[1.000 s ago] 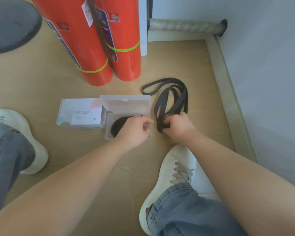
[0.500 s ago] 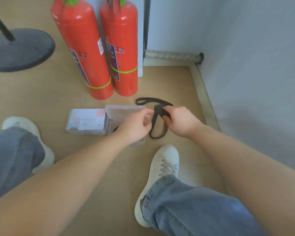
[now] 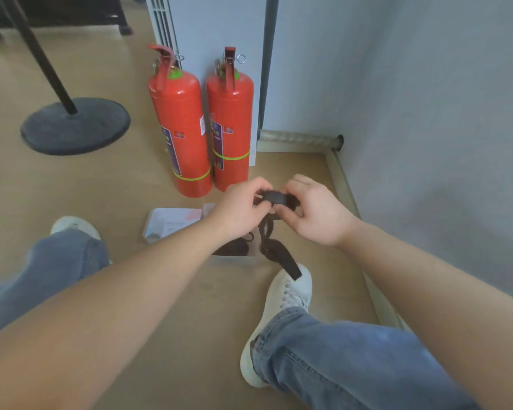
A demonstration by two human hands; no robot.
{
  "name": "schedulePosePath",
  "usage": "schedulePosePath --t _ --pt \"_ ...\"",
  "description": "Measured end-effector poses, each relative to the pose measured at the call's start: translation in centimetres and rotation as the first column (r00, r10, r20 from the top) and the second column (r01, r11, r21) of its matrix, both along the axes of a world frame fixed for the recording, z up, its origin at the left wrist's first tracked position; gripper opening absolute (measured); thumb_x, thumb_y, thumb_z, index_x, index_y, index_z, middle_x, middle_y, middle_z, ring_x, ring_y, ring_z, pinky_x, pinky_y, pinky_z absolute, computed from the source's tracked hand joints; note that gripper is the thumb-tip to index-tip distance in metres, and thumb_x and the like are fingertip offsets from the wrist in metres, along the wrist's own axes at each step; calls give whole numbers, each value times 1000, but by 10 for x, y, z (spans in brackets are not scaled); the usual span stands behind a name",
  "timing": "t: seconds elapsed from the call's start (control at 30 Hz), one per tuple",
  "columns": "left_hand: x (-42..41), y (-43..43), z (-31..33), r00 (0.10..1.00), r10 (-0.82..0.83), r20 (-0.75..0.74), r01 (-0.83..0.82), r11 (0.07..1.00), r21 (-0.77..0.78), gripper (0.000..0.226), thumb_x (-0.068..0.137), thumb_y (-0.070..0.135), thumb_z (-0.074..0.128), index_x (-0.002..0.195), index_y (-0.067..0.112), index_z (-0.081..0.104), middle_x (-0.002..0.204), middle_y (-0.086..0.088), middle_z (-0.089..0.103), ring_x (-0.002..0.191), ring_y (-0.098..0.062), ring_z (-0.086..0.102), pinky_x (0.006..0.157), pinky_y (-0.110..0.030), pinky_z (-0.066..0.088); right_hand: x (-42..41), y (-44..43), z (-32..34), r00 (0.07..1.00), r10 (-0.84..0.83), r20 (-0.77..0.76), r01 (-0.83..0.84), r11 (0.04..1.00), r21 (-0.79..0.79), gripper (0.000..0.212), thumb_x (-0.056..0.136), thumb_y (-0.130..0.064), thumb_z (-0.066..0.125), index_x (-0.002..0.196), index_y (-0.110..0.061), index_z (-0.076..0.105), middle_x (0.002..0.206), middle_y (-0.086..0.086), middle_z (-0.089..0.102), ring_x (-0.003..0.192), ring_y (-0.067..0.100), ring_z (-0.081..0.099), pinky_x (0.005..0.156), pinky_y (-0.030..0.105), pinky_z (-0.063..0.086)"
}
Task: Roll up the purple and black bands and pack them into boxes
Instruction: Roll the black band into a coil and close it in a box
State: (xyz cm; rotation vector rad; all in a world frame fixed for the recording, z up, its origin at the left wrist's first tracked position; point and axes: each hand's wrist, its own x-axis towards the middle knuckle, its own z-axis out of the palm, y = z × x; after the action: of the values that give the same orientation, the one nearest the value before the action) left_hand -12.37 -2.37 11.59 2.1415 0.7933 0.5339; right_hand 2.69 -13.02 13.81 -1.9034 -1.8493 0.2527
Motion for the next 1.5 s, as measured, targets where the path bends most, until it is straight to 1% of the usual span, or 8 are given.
schedulePosePath --t 0.37,0.47,0.63,0.77,0.97,1.17,1.33,1.5 --pt "-37 -9 30 976 34 216 72 882 -466 32 89 1 70 117 16 66 114 -7 65 102 -14 71 79 -33 63 -24 -3 -7 801 -121 -586 141 990 -13 36 89 -12 74 119 -26 58 110 -12 65 78 15 63 76 32 56" --pt "-49 -3 30 978 57 199 46 880 -474 27 90 6 72 115 18 69 111 -7 66 104 -16 70 77 -31 62 -27 -3 -8 771 -86 -631 129 991 22 34 91 -4 71 114 -27 62 110 -8 72 91 20 71 84 29 57" --pt "-56 2 21 961 135 240 2 869 -495 24 89 5 72 109 17 71 113 -11 67 107 -19 69 80 -35 63 -39 -1 -15 703 -65 -709 142 989 51 25 87 -5 78 99 -22 64 97 -5 73 77 30 69 79 40 60" --pt "-53 -6 11 949 182 259 -7 830 -558 15 88 2 73 100 10 71 112 -15 69 100 -23 73 79 -36 63 -47 1 -32 768 -86 -634 153 987 51 29 81 -14 84 85 -23 57 83 1 67 69 16 63 69 37 55" --pt "-49 -16 -4 902 295 314 -12 746 -666 9 90 3 70 94 10 71 100 -13 73 91 -18 74 80 -36 62 -57 -2 -42 793 -145 -592 220 974 57 32 81 -20 84 86 -21 52 78 5 64 69 30 60 69 47 56" --pt "-62 -6 2 972 132 194 -9 847 -532 18 86 0 74 96 14 70 104 -10 72 91 -18 75 72 -27 61 -50 -3 -30 841 -141 -522 150 988 -25 29 88 -13 72 105 -35 62 81 -9 76 68 13 70 72 32 60" --pt "-67 -9 1 995 0 100 4 999 -42 33 79 10 82 105 26 71 110 17 65 93 3 70 75 -17 51 -49 -2 -22 682 -126 -721 75 992 -103 24 94 -6 67 108 -20 78 68 -3 69 68 13 64 72 30 55" --pt "-69 -8 -3 991 26 133 -52 979 195 20 79 17 83 98 22 79 96 8 74 83 4 68 81 -15 53 -49 -3 -22 547 -145 -824 60 989 -134 22 92 -2 71 110 -15 71 86 12 74 74 21 69 78 37 59"
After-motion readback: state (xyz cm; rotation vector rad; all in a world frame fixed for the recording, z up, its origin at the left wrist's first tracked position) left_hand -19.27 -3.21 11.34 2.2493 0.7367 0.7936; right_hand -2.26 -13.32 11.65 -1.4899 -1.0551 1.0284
